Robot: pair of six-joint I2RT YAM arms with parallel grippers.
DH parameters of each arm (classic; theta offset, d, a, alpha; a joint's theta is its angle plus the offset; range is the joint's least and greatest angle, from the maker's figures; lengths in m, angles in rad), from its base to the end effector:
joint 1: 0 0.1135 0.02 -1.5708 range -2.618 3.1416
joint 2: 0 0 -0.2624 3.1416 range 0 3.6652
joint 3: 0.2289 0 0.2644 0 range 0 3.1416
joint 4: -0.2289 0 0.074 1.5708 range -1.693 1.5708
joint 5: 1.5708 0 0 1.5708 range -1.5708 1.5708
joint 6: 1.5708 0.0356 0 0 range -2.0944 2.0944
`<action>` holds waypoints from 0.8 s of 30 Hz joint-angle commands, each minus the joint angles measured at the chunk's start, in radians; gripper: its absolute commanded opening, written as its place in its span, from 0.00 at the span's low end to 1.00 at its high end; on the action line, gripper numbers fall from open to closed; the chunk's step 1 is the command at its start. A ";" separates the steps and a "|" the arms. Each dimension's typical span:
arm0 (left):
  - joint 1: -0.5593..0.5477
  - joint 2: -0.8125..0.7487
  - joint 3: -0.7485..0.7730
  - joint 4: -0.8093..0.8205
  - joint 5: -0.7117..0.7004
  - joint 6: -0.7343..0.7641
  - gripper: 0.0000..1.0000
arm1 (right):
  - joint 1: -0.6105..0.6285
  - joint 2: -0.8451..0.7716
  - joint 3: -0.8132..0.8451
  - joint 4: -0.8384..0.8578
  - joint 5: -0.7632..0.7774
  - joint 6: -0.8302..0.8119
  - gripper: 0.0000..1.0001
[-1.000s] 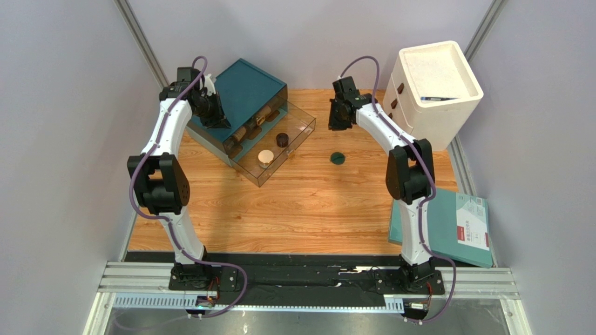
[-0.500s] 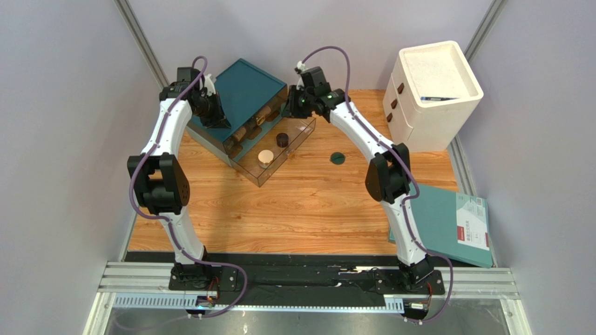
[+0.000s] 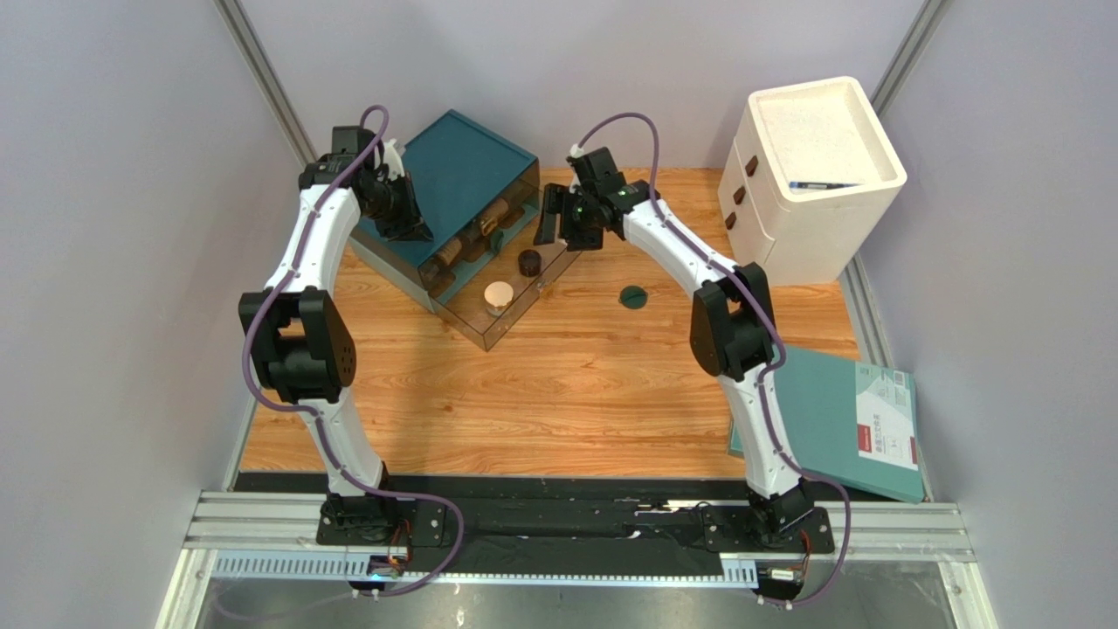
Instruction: Organize the makeup
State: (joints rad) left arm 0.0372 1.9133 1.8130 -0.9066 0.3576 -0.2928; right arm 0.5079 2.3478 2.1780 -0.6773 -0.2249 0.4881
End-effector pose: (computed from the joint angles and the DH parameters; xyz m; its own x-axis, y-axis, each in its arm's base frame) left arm 0.4279 0.0035 0.3038 -0.8526 -0.3023 -0.4263 -0.0981 0.8938 -0.4375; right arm 0.4679 0.2695 0.2348 -0.8611 0.0439 -0.5065 -0.2256 0.8598 0.4581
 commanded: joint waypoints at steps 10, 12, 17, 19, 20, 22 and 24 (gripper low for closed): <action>0.010 0.053 -0.046 -0.121 -0.078 0.029 0.00 | -0.068 -0.285 -0.411 -0.037 0.269 -0.105 0.68; 0.012 0.053 -0.046 -0.126 -0.085 0.035 0.00 | -0.068 -0.249 -0.402 -0.086 0.312 -0.105 0.68; 0.010 0.047 -0.044 -0.135 -0.092 0.041 0.00 | -0.069 -0.185 -0.389 -0.126 0.378 -0.102 0.68; 0.010 0.047 -0.044 -0.137 -0.095 0.041 0.00 | -0.072 -0.156 -0.382 -0.134 0.389 -0.102 0.68; 0.012 0.046 -0.043 -0.140 -0.094 0.046 0.00 | -0.074 -0.147 -0.379 -0.140 0.387 -0.100 0.68; 0.010 0.047 -0.041 -0.143 -0.101 0.047 0.00 | -0.083 -0.122 -0.374 -0.151 0.384 -0.092 0.68; 0.010 0.044 -0.043 -0.144 -0.105 0.049 0.00 | -0.092 -0.105 -0.377 -0.160 0.380 -0.086 0.67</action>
State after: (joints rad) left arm 0.0372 1.9133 1.8130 -0.9081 0.3573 -0.2897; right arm 0.4313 2.2112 1.7805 -0.8101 0.1226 0.3985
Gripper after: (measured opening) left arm 0.000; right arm 0.679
